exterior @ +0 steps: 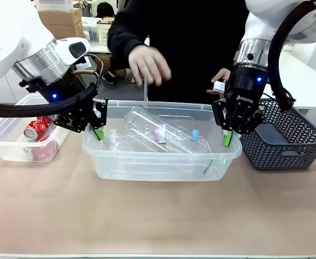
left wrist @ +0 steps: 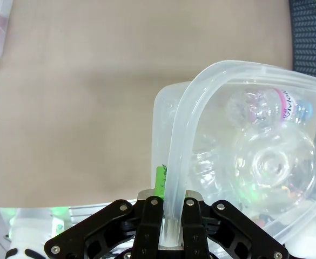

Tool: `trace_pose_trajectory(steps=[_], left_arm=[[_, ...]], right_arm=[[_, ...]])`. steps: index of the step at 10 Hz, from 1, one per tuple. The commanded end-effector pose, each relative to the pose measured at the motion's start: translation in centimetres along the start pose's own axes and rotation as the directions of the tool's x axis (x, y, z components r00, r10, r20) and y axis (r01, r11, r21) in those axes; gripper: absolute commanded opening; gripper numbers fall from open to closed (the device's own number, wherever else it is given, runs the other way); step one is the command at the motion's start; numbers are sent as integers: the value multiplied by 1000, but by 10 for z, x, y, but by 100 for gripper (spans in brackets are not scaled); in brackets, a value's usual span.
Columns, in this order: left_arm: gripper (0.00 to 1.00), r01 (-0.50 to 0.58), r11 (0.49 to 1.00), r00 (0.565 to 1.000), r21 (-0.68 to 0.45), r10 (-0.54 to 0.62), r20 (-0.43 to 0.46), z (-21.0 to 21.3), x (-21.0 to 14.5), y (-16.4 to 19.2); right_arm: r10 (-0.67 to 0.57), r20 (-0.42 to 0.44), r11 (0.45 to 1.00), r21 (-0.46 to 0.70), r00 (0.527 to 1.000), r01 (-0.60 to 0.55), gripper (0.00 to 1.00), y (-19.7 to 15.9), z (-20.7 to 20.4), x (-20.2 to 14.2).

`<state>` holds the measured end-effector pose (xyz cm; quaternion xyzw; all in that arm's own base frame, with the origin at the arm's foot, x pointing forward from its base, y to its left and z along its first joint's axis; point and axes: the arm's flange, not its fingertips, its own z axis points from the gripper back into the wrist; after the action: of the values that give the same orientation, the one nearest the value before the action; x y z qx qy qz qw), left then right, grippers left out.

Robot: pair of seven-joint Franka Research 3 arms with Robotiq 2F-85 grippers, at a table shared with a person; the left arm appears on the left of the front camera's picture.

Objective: Sort the waste into each basket.
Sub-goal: Offer the picked Organizing box to the human.

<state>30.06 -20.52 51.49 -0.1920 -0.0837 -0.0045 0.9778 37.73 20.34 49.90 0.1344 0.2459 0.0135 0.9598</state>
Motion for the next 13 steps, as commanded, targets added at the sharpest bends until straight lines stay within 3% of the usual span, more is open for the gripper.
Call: trace_pose_trajectory(steps=[1, 9, 10, 11, 12, 13], left_arm=[[0, -13, 999, 1000, -49, 13, 16, 3, -1, -5], [0, -13, 999, 1000, -49, 13, 16, 3, -1, -5], [4, 0, 1000, 1000, 0, 0, 0, 0, 0, 0], [4, 22, 999, 1000, 24, -22, -1, -4, 23, -7], [4, -29, 995, 1000, 91, 29, 2, -4, 43, -18], [4, -21, 998, 1000, 62, 21, -9, -6, 69, -26]], right_arm=[[10, 2, 1000, 6, 1000, -10, 0, 1, 0, -1], [10, 2, 1000, 6, 1000, -10, 0, 1, 0, -1], [0, 0, 1000, 0, 1000, 0, 6, 0, 0, 0], [6, 1, 999, -40, 1000, -6, 6, 13, 14, 17], [7, 14, 997, -70, 1000, -6, 6, 25, 29, 35], [3, -3, 998, -69, 1000, -3, 6, 30, 42, 59]])
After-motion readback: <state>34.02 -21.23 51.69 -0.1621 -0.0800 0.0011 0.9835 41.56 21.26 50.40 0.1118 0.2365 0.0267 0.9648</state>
